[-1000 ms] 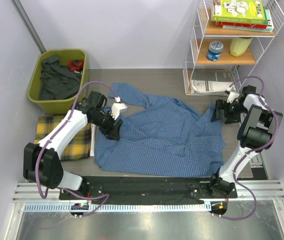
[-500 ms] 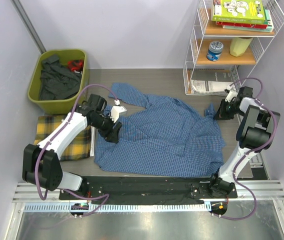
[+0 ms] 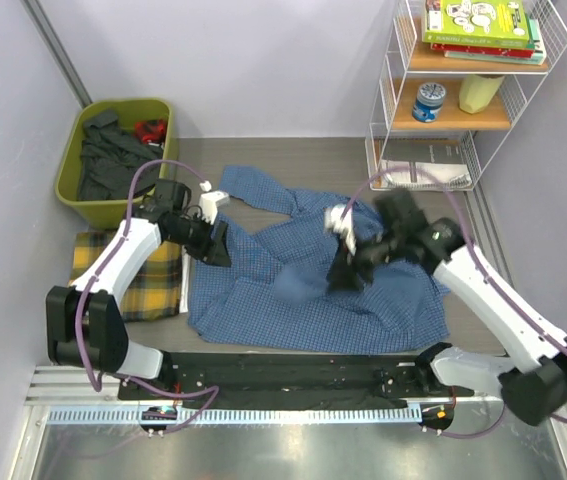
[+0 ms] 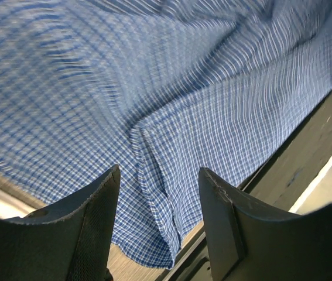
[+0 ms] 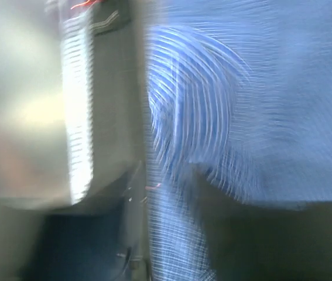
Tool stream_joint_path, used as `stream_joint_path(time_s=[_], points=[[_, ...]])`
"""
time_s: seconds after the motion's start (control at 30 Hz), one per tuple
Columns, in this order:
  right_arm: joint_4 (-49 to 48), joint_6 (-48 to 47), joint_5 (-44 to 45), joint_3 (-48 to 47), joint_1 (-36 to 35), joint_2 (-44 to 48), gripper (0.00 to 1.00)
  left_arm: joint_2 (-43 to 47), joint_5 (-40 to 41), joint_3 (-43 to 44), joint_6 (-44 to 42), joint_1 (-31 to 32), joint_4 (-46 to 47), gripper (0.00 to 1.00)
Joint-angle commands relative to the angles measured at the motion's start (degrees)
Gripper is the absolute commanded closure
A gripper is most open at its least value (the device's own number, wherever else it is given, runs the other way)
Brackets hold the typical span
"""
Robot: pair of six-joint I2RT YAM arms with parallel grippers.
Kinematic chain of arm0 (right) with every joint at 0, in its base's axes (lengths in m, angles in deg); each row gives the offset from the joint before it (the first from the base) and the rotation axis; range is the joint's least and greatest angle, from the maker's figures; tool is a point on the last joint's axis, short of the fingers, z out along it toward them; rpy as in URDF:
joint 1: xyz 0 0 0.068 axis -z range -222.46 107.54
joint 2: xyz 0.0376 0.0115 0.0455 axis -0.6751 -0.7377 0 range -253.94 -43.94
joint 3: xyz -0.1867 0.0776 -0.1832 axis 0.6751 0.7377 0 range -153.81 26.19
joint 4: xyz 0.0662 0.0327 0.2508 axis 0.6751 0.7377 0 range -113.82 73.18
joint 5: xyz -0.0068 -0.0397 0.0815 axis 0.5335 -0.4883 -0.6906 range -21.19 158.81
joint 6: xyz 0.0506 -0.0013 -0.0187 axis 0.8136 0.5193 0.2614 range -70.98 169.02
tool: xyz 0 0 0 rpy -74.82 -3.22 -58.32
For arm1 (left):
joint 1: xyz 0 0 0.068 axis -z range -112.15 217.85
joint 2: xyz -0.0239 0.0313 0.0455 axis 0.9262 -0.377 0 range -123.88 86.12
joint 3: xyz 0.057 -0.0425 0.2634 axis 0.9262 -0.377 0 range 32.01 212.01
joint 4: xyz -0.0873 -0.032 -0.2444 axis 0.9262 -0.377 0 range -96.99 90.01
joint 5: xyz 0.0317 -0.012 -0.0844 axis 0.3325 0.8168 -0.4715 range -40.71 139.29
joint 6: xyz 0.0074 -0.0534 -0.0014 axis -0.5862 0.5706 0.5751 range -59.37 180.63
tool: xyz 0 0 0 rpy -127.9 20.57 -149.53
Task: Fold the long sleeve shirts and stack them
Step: Flatten the shirt out
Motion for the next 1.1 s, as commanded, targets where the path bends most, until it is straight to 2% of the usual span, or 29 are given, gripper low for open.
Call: stream_joint_path(time_s=[0.0, 0.03, 0.1, 0.17, 0.2, 0.23, 0.37, 0.5, 0.6, 0.77, 0.9, 1.03, 1.07], points=[[6.1, -4.1, 8.9, 3.8, -10.0, 3.3, 0.20, -2.0, -3.4, 3.8, 3.9, -2.7, 0.8, 0.43], [7.2, -5.1, 11.3, 2.5, -10.1, 2.1, 0.13, -1.9, -3.0, 4.0, 3.4, -2.7, 0.1, 0.42], [8.2, -7.5, 19.5, -1.0, -9.2, -1.2, 0.11, -1.4, -2.3, 3.9, 2.3, -2.7, -0.6, 0.41], [6.0, -9.0, 19.4, -2.0, -4.6, -3.4, 0.11, -1.4, -1.7, 4.0, 1.6, -2.7, -0.7, 0.41], [5.0, -8.8, 18.5, -2.2, 1.1, -5.2, 0.11, -1.5, -1.5, 4.0, 1.3, -2.7, -0.7, 0.41], [4.2, -8.2, 17.4, -2.6, 3.5, -9.2, 0.14, -2.0, -1.6, 4.1, 1.1, -2.7, -0.7, 0.41], [-2.3, -4.8, 21.3, -3.3, 11.5, -20.9, 0.40, -4.6, 3.0, 4.9, 0.4, 0.3, -0.8, 0.38], [-9.3, -5.5, 28.5, 0.7, 13.7, -25.4, 0.53, -8.0, 9.6, 5.4, -0.1, 5.2, 1.5, 0.37], [-12.9, -7.5, 34.3, 5.2, 14.3, -26.1, 0.58, -10.4, 12.3, 6.2, 0.2, 7.6, 3.7, 0.39], [-12.4, -11.0, 40.7, 12.8, 16.3, -26.8, 0.62, -12.3, 11.6, 9.4, 0.2, 7.9, 3.3, 0.40], [-9.4, -14.6, 44.5, 21.3, 17.2, -21.9, 0.64, -14.2, 13.2, 12.7, -1.5, 8.1, 0.8, 0.42], [-1.1, -20.1, 39.0, 25.7, 17.0, -12.5, 0.64, -15.7, 15.2, 12.6, -3.0, 8.9, -1.4, 0.54], [5.5, -22.0, 36.6, 25.1, 16.6, -10.6, 0.64, -15.8, 15.2, 12.2, -3.4, 8.9, -2.1, 0.55]])
